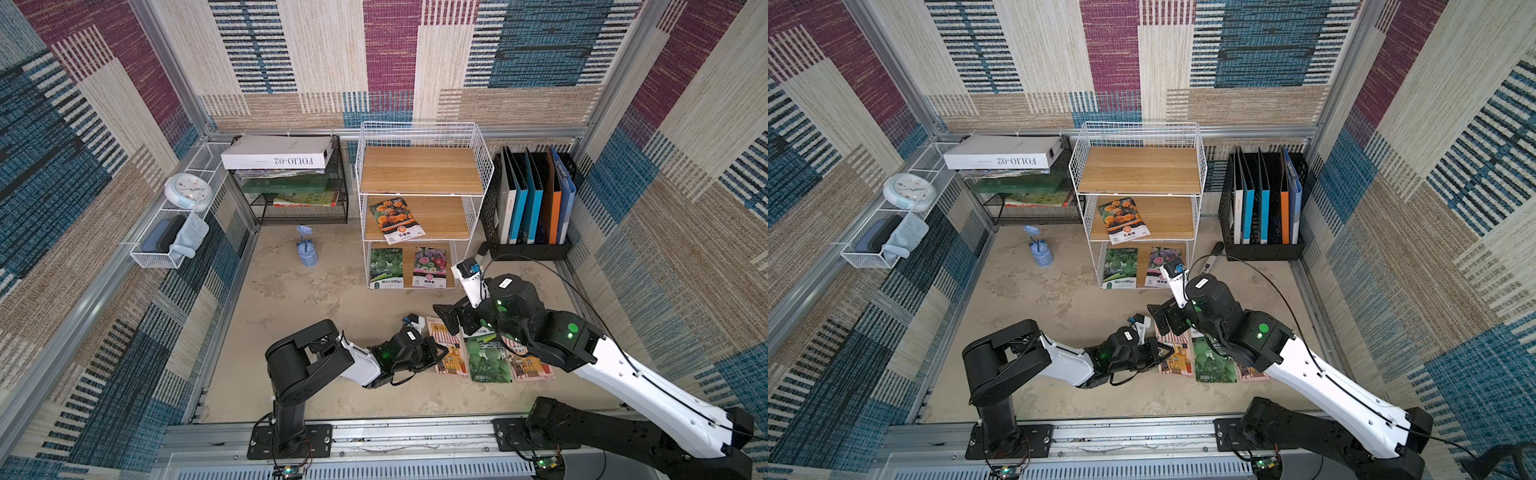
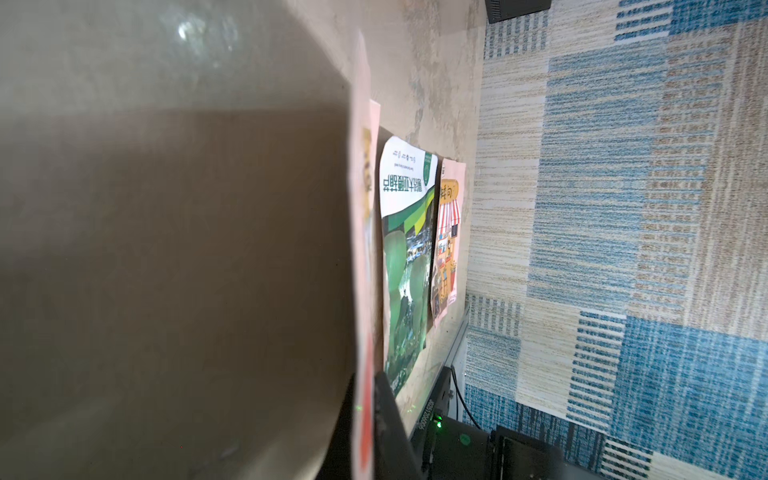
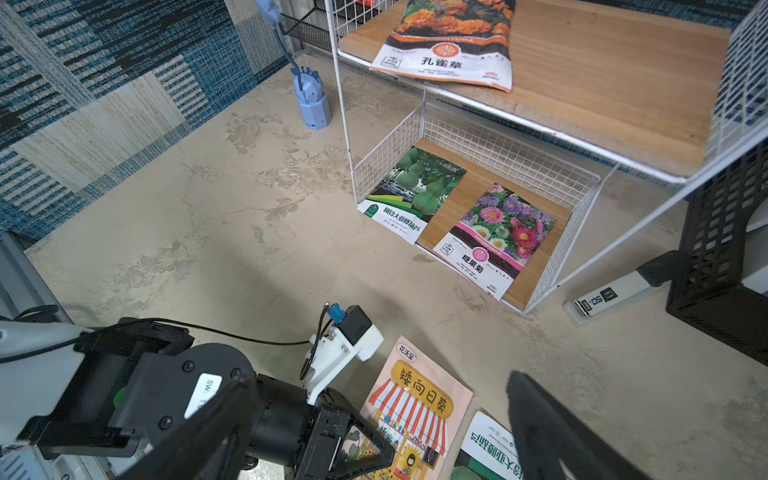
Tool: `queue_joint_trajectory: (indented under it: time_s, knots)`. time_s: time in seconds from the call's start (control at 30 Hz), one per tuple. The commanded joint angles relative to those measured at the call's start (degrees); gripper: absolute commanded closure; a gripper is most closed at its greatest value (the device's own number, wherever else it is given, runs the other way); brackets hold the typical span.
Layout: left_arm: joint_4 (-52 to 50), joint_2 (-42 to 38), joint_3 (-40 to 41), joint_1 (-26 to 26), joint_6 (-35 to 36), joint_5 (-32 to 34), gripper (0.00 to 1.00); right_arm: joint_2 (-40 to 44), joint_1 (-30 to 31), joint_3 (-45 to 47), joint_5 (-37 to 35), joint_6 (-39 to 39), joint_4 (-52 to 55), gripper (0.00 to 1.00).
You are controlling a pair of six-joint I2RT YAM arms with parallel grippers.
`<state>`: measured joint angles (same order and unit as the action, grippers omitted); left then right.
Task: Take the seed bag off the shelf
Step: Place the seed packet at the center of the board.
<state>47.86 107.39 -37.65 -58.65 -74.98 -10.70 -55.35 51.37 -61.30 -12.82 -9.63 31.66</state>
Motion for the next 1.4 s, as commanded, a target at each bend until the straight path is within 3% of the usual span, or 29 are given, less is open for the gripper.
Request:
queue_joint_trajectory:
  time_s: [0.0, 0.23, 0.6, 0.73, 1.17, 1.37]
  knots:
    - [-0.7, 0.7, -1.1, 0.0, 0.7, -1.3, 1.00, 0.4, 0.1, 0.4, -0.8, -0.4, -1.4, 0.01]
    - [-5.4, 1.0, -2.0, 0.0, 1.9, -1.3, 0.99, 0.8, 0.1, 1.2, -1.2, -0.2, -1.3, 0.01]
    - [-26.8, -6.5, -4.8, 0.0, 8.2, 1.9, 0.57, 1.0, 0.1, 1.5, -1.2, 0.0, -1.2, 0.01]
    - [-33.2, -7.7, -7.0, 0.0, 10.5, 2.2, 0.47, 0.9, 0.1, 1.7, -1.3, 0.1, -1.2, 0.00]
    - [-53.8, -13.8, -13.0, 0.8, 17.0, 8.8, 0.41, -1.2, 0.1, 0.4, -2.2, 1.1, -0.7, 0.01]
    - [-60.8, -20.5, -13.0, 2.2, 20.0, 12.9, 0.39, -6.5, 0.1, -4.1, -5.4, 10.6, -0.9, 0.06]
